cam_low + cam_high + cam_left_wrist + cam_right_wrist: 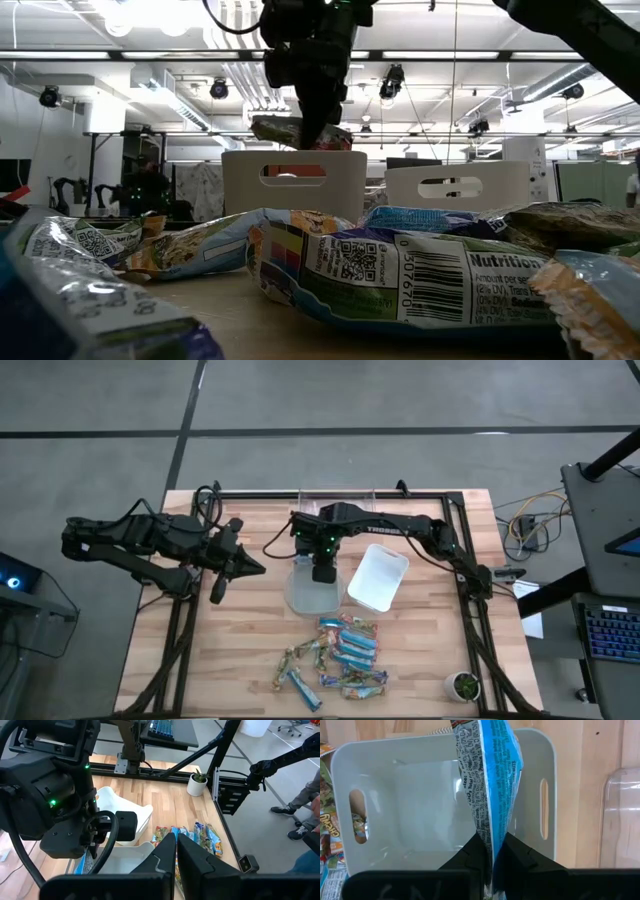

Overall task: Pick and place Granola Bars by type
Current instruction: Put the red granola bar into the gray bin

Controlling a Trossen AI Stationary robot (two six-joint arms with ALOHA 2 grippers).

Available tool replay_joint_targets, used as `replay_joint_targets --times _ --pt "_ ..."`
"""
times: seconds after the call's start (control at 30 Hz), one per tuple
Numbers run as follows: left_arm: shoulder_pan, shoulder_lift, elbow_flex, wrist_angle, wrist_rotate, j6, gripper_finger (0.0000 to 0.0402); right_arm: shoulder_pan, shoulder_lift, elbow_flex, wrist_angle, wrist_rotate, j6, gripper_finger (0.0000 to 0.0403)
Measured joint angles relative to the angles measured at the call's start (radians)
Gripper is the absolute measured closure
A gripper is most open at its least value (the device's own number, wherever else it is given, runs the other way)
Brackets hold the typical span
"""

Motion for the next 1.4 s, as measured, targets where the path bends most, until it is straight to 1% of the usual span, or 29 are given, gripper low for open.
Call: replay_joint_targets --times 0.13,0.43,0.57,0.67,0.77,0.97,1.0,1.23,1.4 --pt "0.0 0.0 0.0 0.0 0.0 0.0 0.0401 0.0 0.0 -0.005 -0.002 -0.002 0.004 0.0358" --pt "0.0 0.0 0.0 0.0 0.0 0.0 0.0401 0.0 0.0 -0.011 -0.004 -0.008 0.019 0.0287" --pt "0.0 0.0 0.0 0.0 0.0 0.0 0.0401 0.001 0.0 -0.011 -0.006 -0.009 0.026 0.0276" --pt "0.0 0.0 0.0 0.0 0.0 0.0 0.0401 0.004 0.0 -0.011 -0.007 -0.008 0.026 0.0287" --pt "0.0 0.0 0.0 0.0 0.0 0.0 0.0401 0.006 0.0 -0.011 -0.01 -0.009 0.023 0.0309" --pt "0.0 0.0 0.0 0.0 0.0 0.0 0.0401 0.006 0.0 -0.011 -0.014 -0.009 0.022 0.038" --pt "0.0 0.0 0.0 0.0 0.0 0.0 0.0401 0.006 0.0 -0.011 -0.016 -0.009 0.019 0.0387" --pt "0.0 0.0 0.0 0.0 0.0 0.0 0.0401 0.01 -0.002 -0.011 -0.093 -0.008 0.006 0.0394" --pt "0.0 0.0 0.0 0.0 0.0 0.0 0.0401 0.024 -0.01 -0.01 -0.096 -0.008 0.003 0.0394"
